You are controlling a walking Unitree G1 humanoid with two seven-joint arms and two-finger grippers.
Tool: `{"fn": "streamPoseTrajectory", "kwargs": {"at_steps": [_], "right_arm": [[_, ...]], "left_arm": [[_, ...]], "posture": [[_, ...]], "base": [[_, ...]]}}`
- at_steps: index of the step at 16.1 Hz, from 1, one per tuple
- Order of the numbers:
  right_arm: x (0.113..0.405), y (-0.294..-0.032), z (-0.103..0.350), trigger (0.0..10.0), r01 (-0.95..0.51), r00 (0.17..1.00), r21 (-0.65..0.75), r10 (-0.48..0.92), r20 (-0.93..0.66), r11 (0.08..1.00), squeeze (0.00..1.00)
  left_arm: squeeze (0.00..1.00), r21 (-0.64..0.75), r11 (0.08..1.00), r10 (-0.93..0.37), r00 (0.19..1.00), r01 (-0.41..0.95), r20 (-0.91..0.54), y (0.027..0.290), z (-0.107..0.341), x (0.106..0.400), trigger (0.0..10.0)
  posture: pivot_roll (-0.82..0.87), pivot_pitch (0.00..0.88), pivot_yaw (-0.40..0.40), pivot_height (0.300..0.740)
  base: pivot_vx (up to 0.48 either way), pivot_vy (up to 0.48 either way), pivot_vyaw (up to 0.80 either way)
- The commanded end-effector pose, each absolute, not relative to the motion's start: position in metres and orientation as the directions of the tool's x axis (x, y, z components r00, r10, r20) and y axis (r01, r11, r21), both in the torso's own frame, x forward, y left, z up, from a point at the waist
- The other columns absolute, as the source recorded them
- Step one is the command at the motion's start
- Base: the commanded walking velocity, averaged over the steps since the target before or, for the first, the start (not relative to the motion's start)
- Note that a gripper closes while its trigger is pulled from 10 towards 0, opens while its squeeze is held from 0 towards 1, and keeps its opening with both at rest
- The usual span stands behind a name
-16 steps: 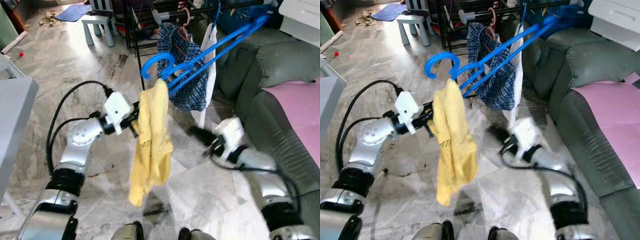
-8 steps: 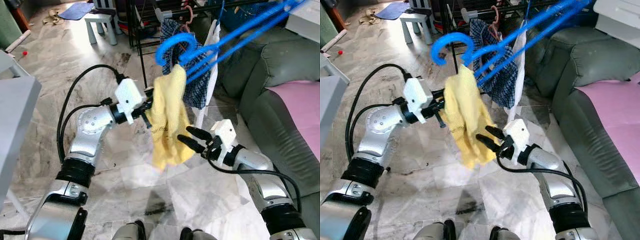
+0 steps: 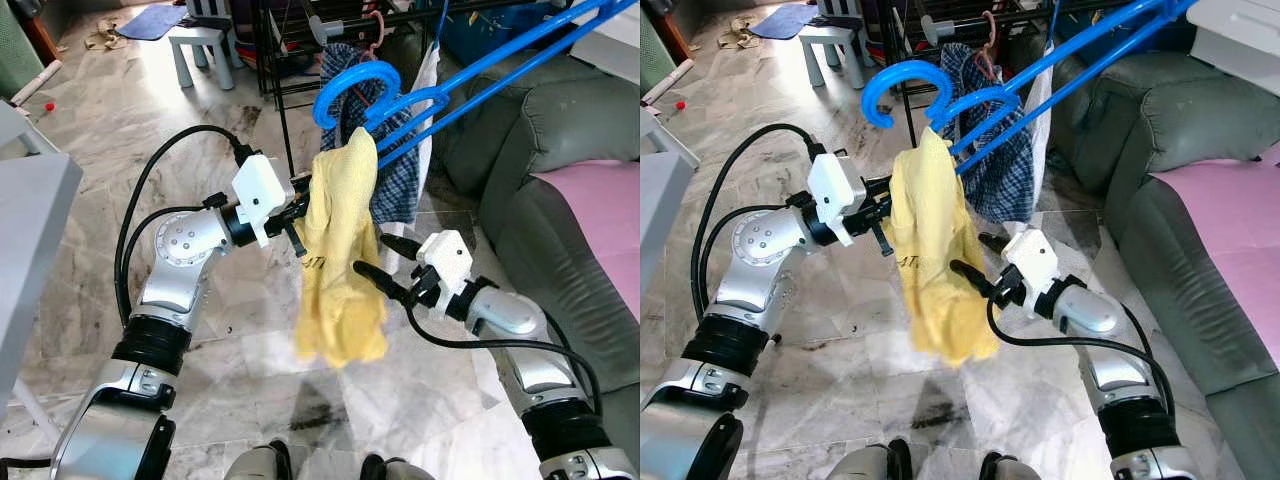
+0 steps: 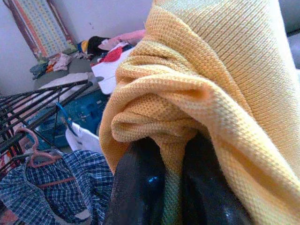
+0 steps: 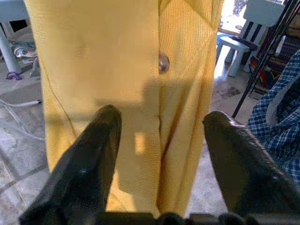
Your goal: Hang hanger
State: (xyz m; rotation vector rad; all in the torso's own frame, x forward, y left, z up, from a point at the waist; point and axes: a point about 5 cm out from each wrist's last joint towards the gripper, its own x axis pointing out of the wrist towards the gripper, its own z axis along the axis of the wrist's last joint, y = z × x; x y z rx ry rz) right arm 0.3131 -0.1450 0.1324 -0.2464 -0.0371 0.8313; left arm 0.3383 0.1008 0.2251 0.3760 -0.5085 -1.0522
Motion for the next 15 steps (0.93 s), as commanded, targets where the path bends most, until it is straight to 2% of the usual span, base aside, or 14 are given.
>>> {"fn": "streamPoseTrajectory", "kwargs": {"at_steps": [1,6,7,8,9,12,15], "right_arm": [[0.312,-0.143,0.127,10.0,-0.734,0.671,-0.214,0.738,-0.075,0.645,1.0],[0.312,-0.119,0.117,10.0,-0.785,0.616,-0.138,0.784,-0.072,0.604,1.0],[0.313,-0.118,0.113,10.0,-0.783,0.62,-0.134,0.781,-0.082,0.608,0.96],[0.314,-0.118,0.11,10.0,-0.782,0.621,-0.14,0.778,-0.094,0.607,0.45],[0.317,-0.12,0.105,10.0,-0.768,0.638,-0.165,0.761,-0.116,0.619,0.0],[0.335,-0.129,0.116,10.0,-0.654,0.746,-0.269,0.662,-0.074,0.707,0.0],[0.339,-0.134,0.109,10.0,-0.631,0.771,-0.255,0.629,-0.099,0.733,0.0]], "left_arm": [[0.0,0.562,0.438,-0.899,0.354,0.702,0.259,0.097,0.242,0.334,0.0],[0.0,0.565,0.434,-0.901,0.336,0.702,0.273,0.094,0.248,0.332,0.0],[0.0,0.565,0.433,-0.901,0.333,0.702,0.277,0.093,0.249,0.331,0.0],[0.0,0.566,0.432,-0.902,0.329,0.702,0.28,0.093,0.251,0.33,0.0],[0.0,0.569,0.427,-0.904,0.317,0.703,0.287,0.091,0.254,0.328,0.0],[0.0,0.57,0.418,-0.908,0.305,0.708,0.288,0.091,0.256,0.325,0.0],[0.0,0.566,0.417,-0.908,0.299,0.711,0.293,0.091,0.259,0.322,0.0]], "posture": [[-0.02,0.159,0.049,0.74],[-0.02,0.161,0.047,0.74],[-0.01,0.162,0.044,0.74],[0.0,0.164,0.042,0.74],[0.01,0.164,0.039,0.74],[0.02,0.162,0.037,0.74],[0.02,0.163,0.036,0.74]], "base": [[0.0,0.0,0.0],[0.0,0.0,0.0],[0.0,0.0,0.0],[0.0,0.0,0.0],[0.0,0.0,0.0],[0.0,0.0,0.0],[0.0,0.0,0.0]]}}
